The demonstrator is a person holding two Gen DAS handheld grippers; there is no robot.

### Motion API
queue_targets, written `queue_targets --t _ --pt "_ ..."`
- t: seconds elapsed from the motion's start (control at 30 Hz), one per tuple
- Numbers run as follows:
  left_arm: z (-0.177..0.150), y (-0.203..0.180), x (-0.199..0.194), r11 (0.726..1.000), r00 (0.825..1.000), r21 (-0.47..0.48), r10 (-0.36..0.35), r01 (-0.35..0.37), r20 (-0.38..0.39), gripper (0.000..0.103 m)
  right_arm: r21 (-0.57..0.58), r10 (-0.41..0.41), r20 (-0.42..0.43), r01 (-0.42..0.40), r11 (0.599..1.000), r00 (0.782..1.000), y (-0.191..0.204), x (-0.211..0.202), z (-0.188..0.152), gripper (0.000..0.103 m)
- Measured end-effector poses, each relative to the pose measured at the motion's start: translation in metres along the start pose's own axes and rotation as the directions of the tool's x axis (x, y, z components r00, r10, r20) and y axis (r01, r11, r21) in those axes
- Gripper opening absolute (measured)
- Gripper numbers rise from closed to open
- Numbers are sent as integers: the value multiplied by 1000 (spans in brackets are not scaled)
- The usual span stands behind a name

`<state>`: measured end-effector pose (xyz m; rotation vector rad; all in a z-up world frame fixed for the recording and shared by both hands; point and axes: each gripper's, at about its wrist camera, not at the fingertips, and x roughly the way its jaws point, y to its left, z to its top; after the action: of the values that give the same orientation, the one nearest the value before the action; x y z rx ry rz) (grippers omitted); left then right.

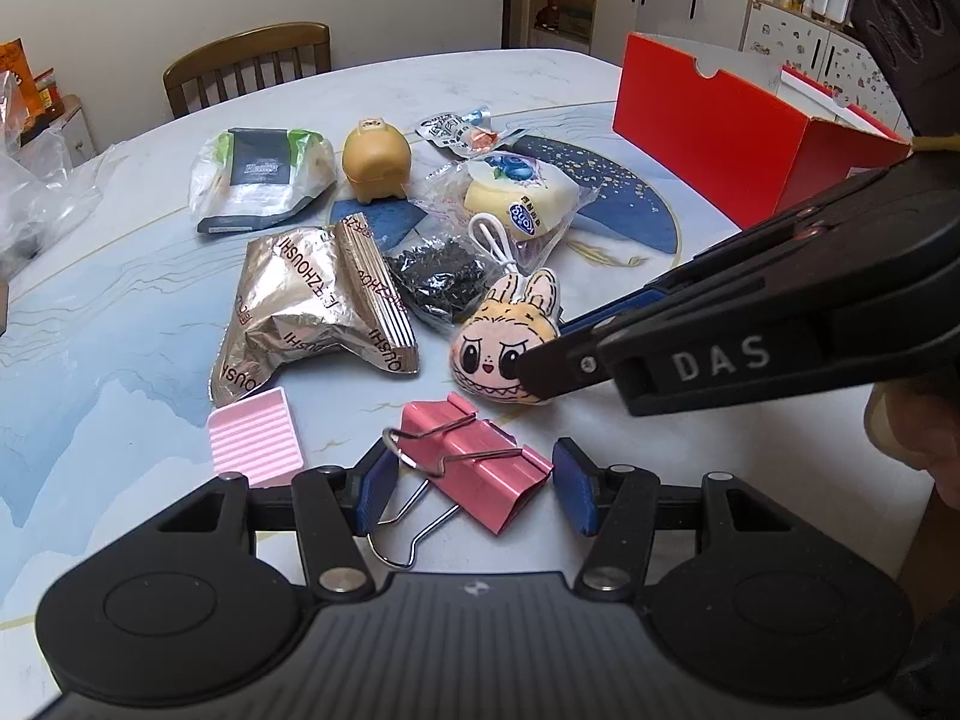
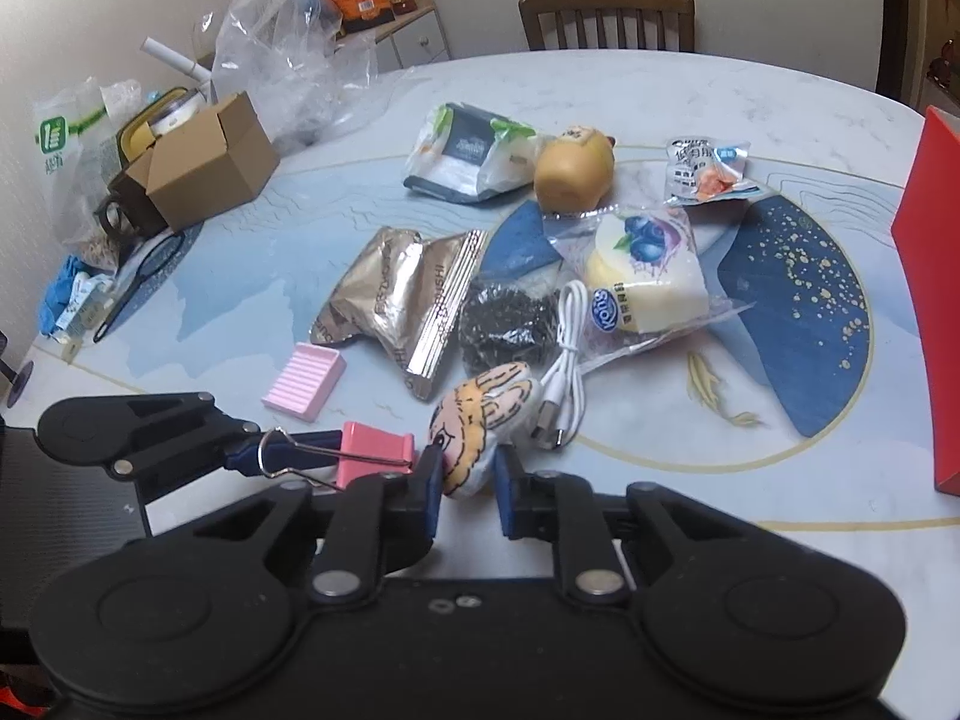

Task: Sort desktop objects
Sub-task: 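Carry the binder clip and keychain with both tools over the red shoebox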

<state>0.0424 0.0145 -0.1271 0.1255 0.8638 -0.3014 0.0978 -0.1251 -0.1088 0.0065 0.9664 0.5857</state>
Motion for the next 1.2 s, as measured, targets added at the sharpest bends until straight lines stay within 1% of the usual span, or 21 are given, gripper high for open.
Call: queue_targets --t 0.2,0.4,0.57,0.8,0.97,1.2 --pt "4 1 -8 1000 1000 -18 -3 3 2 56 31 11 33 -12 999 999 -8 -16 1 15" --pt "13 -1 -20 1000 1000 -25 -14 15 17 56 47 -2 78 -2 999 997 -14 -40 1 15" --pt "30 -7 -30 1000 999 -16 -22 22 34 56 73 -29 103 22 997 994 -24 -60 2 15" --pt "57 -24 -42 999 996 28 -47 45 75 56 97 -63 137 50 994 989 -36 -88 1 15" --pt "77 -39 -51 996 993 57 -67 61 102 56 123 -101 179 79 989 979 -48 -113 1 15" --pt "111 -65 -58 990 984 106 -110 95 143 56 177 -160 250 118 977 955 -68 -150 3 15"
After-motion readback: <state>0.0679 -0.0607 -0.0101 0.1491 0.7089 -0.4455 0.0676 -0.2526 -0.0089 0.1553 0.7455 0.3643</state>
